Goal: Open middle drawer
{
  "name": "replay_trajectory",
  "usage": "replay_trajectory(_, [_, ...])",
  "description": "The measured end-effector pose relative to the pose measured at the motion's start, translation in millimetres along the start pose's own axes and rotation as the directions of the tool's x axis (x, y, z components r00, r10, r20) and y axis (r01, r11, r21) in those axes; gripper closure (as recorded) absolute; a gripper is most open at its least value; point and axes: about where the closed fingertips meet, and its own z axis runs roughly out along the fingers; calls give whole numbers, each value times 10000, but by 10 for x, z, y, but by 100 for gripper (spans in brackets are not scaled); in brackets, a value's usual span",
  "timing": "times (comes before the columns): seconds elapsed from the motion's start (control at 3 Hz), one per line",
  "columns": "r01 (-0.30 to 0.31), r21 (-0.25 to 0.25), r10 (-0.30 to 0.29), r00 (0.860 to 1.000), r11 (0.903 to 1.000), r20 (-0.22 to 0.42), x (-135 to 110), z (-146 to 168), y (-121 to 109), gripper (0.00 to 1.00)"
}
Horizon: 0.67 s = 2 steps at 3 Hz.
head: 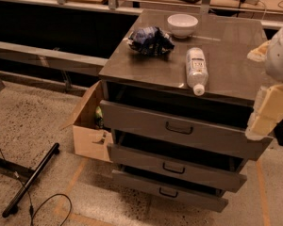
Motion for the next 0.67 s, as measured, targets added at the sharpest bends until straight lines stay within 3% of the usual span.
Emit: replay_trajectory(0.67, [-655, 88, 643, 9931, 9978, 982, 471, 968, 453, 0])
